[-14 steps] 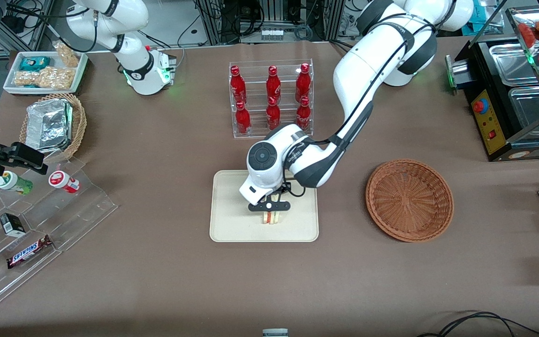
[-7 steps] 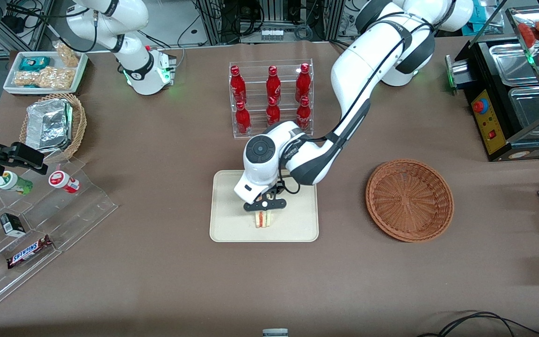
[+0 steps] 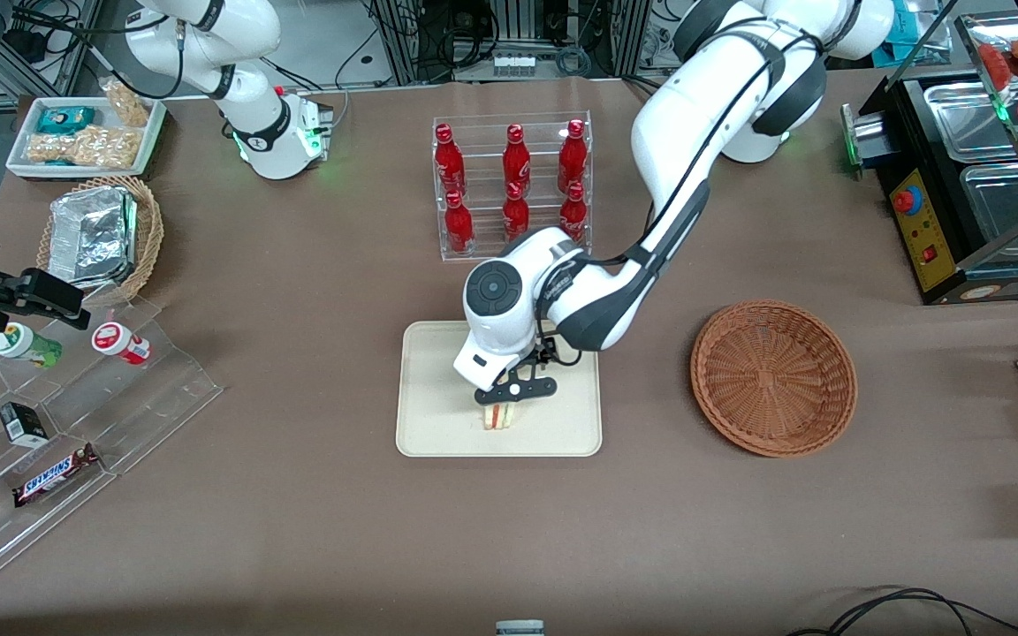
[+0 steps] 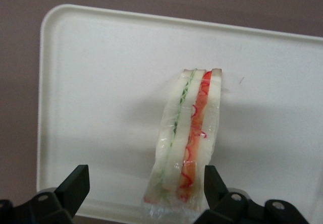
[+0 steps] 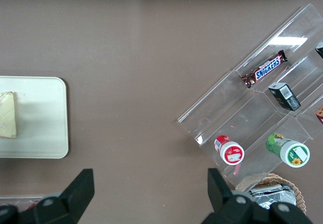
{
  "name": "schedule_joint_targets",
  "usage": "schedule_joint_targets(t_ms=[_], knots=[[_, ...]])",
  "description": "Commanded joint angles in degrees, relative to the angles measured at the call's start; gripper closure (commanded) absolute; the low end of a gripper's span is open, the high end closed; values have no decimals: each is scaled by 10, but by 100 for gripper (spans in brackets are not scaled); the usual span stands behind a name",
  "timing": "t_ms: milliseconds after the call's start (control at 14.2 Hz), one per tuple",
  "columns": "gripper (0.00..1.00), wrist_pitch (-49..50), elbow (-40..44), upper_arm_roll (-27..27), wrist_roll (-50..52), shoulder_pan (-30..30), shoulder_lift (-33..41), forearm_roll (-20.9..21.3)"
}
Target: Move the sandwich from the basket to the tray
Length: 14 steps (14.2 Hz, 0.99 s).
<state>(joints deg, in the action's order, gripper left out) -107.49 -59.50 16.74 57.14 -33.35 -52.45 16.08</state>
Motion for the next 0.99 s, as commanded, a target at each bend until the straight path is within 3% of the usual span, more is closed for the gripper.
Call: schedule_joint_targets(t_ms=[0, 282, 423, 634, 915], knots=[[0, 113, -29, -7, -35, 27, 120, -25], [0, 261, -106, -7, -179, 154, 281, -132], [0, 315, -147, -7, -239, 221, 348, -136], [0, 396, -146, -9, -315, 291, 387, -127], [0, 433, -156, -10, -337, 351, 427, -92]])
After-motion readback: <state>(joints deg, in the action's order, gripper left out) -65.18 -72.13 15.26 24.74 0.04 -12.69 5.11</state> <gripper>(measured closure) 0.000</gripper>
